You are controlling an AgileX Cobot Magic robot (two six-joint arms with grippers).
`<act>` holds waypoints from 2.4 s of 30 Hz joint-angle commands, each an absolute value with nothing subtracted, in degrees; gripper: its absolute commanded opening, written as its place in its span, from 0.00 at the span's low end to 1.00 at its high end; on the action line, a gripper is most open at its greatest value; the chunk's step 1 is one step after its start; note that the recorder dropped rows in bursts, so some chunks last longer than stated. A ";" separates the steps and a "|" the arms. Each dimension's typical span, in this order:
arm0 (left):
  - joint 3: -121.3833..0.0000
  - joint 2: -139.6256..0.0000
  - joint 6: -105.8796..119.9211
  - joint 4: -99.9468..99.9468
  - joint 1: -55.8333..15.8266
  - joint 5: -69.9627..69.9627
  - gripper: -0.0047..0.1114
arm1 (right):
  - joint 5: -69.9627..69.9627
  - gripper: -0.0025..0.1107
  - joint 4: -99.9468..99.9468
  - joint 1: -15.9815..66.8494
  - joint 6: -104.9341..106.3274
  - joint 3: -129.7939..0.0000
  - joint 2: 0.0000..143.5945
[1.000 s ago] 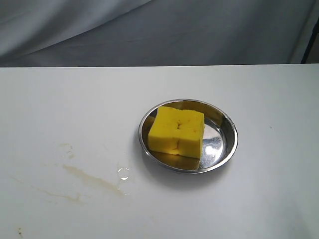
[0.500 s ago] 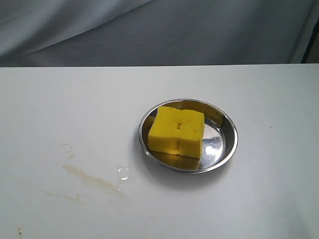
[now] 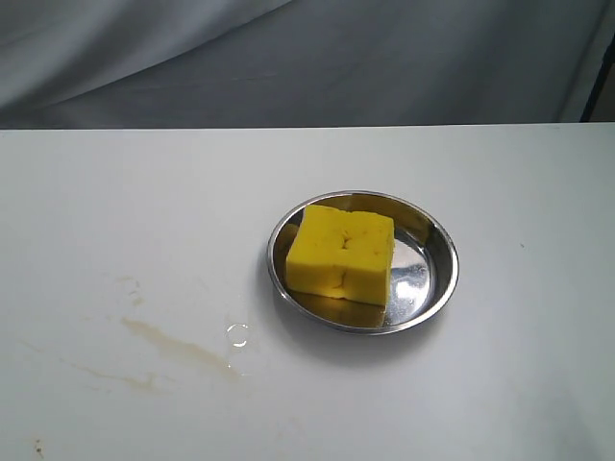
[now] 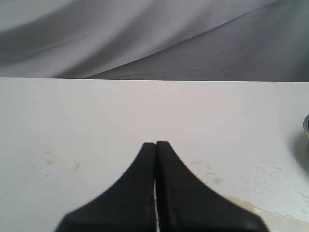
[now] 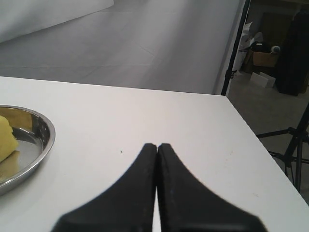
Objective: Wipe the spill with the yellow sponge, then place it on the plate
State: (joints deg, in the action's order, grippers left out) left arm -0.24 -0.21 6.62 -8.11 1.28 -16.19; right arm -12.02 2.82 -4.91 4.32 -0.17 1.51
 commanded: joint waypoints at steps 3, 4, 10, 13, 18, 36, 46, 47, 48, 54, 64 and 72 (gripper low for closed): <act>0.00 0.00 6.31 -8.55 1.49 -16.01 0.04 | -11.58 0.02 2.59 -5.16 4.26 0.00 1.04; 0.00 0.00 6.31 -8.55 1.49 -16.01 0.04 | -11.58 0.02 2.59 -5.16 4.26 0.00 1.04; 0.00 0.00 6.31 -8.55 1.49 -16.01 0.04 | -11.58 0.02 2.59 -5.16 4.26 0.00 1.04; 0.00 0.00 6.31 -8.55 1.49 -16.01 0.04 | -11.58 0.02 2.59 -5.16 4.26 0.00 1.04; 0.00 0.00 6.31 -8.55 1.49 -16.01 0.04 | -11.47 0.02 2.33 -0.21 4.26 0.00 2.06; 0.00 0.00 6.31 -8.55 1.49 -16.01 0.04 | -11.47 0.02 2.33 0.49 4.26 0.00 2.06; 0.00 0.00 6.31 -8.55 1.49 -16.01 0.04 | -11.47 0.02 2.33 0.49 4.26 0.00 2.06; 0.00 0.00 6.31 -8.55 1.49 -16.01 0.04 | -11.47 0.02 2.33 0.49 4.26 0.00 2.06; 0.00 0.00 6.31 -8.55 1.49 -16.01 0.04 | -11.47 0.02 2.33 0.49 4.26 0.00 2.06; 0.00 0.00 6.31 -8.57 1.10 -16.01 0.04 | -11.47 0.02 2.33 -1.21 4.26 0.00 2.06; 0.00 0.00 6.31 -8.57 1.06 -16.01 0.04 | -11.47 0.02 2.33 -5.12 4.26 0.00 2.06; 0.00 0.00 6.31 -8.57 1.06 -16.01 0.04 | -11.47 0.02 2.33 -1.18 4.26 0.00 2.06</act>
State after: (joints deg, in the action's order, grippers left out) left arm -0.24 -0.21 6.62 -8.11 1.28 -16.26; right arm -11.91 2.82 -2.40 4.32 -0.17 1.97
